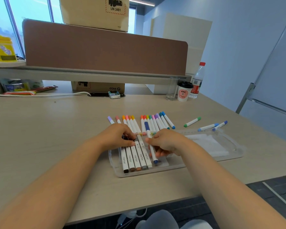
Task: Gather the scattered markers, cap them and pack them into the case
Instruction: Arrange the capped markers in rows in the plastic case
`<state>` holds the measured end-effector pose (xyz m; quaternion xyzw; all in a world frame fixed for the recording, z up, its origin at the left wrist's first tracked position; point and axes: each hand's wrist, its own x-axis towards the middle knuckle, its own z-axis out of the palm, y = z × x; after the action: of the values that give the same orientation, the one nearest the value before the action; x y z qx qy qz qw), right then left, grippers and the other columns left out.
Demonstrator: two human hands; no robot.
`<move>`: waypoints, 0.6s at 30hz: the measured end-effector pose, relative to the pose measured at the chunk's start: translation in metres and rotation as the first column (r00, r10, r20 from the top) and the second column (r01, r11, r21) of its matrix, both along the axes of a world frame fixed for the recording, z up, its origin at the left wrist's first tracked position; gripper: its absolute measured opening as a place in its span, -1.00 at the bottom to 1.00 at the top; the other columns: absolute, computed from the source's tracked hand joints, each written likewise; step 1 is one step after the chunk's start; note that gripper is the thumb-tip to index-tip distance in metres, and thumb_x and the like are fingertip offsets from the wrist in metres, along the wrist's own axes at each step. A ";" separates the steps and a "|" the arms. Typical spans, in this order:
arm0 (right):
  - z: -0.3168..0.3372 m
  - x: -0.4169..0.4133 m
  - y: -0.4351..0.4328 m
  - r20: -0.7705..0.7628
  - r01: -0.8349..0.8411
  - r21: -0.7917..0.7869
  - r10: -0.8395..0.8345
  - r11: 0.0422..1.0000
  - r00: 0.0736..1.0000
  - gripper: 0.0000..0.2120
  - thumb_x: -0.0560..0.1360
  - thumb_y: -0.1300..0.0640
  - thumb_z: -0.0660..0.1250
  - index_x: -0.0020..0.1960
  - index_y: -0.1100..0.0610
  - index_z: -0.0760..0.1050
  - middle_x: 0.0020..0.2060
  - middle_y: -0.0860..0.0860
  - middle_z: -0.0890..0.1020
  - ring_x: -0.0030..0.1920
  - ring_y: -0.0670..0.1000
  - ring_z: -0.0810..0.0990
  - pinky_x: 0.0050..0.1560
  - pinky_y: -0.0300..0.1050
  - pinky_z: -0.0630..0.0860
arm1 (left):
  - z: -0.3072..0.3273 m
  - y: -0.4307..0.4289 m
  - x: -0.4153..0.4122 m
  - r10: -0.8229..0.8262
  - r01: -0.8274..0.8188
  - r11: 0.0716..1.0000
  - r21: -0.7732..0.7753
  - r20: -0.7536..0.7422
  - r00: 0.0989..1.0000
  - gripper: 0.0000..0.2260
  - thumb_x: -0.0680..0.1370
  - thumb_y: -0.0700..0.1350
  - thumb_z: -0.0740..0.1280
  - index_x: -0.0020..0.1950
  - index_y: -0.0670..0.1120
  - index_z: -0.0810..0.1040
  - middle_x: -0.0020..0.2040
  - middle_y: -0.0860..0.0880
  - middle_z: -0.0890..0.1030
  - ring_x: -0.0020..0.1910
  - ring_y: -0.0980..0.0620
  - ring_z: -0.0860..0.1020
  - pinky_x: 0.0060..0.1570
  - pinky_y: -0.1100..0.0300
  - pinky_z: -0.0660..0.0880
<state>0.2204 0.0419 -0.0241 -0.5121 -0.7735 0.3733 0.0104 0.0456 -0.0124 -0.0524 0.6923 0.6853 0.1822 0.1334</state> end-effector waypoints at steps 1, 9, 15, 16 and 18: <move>-0.001 -0.002 0.000 0.023 -0.002 0.016 0.001 1.000 1.000 -0.66 0.56 -0.09 0.21 -0.03 0.20 0.51 -0.30 0.06 0.62 -0.39 -0.08 0.52 -0.08 -0.19 0.56 | 0.000 0.000 0.000 0.000 0.000 1.000 0.001 -0.003 1.000 -0.74 0.49 -0.05 0.38 0.17 -0.01 0.59 0.14 0.04 0.54 0.06 0.15 0.46 0.02 0.34 0.35; -0.009 -0.009 0.003 0.146 -0.024 0.083 0.012 0.996 0.989 -0.64 0.45 -0.09 0.37 0.04 0.19 0.51 -0.40 -0.01 0.55 -0.42 -0.11 0.46 -0.18 -0.25 0.51 | 0.000 0.000 0.000 0.000 0.000 1.000 -0.002 0.003 1.000 -0.74 0.50 -0.06 0.37 0.18 -0.02 0.58 0.16 0.03 0.54 0.09 0.12 0.47 0.04 0.33 0.36; -0.012 -0.007 0.008 0.136 -0.066 0.107 0.051 0.992 0.989 -0.74 0.41 -0.05 0.43 -0.20 0.10 0.44 -0.39 -0.03 0.56 -0.39 -0.11 0.49 -0.02 -0.15 0.54 | 0.000 -0.001 0.000 -0.005 0.005 1.000 0.003 0.019 1.000 -0.75 0.50 -0.07 0.37 0.17 -0.02 0.59 0.15 0.04 0.54 0.07 0.15 0.46 0.01 0.34 0.34; -0.013 -0.007 0.009 0.121 -0.060 0.109 0.046 0.992 0.992 -0.74 0.41 -0.05 0.43 -0.21 0.09 0.44 -0.40 -0.04 0.56 -0.39 -0.12 0.49 -0.06 -0.17 0.53 | 0.000 -0.001 0.000 -0.008 0.007 1.000 0.003 0.020 1.000 -0.76 0.50 -0.07 0.37 0.16 -0.01 0.59 0.15 0.04 0.54 0.07 0.15 0.46 0.01 0.35 0.34; -0.014 -0.005 0.009 0.096 -0.053 0.119 0.042 0.991 0.994 -0.74 0.40 -0.07 0.43 -0.21 0.08 0.44 -0.41 -0.05 0.56 -0.40 -0.13 0.48 -0.11 -0.19 0.50 | 0.000 -0.001 0.000 -0.018 0.018 1.000 0.000 0.016 1.000 -0.76 0.50 -0.07 0.36 0.16 -0.01 0.59 0.15 0.04 0.54 0.09 0.14 0.46 0.04 0.33 0.36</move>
<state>0.2152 0.0509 -0.0383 -0.5090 -0.8064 0.3011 -0.0036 0.0458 -0.0129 -0.0523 0.6969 0.6780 0.1865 0.1407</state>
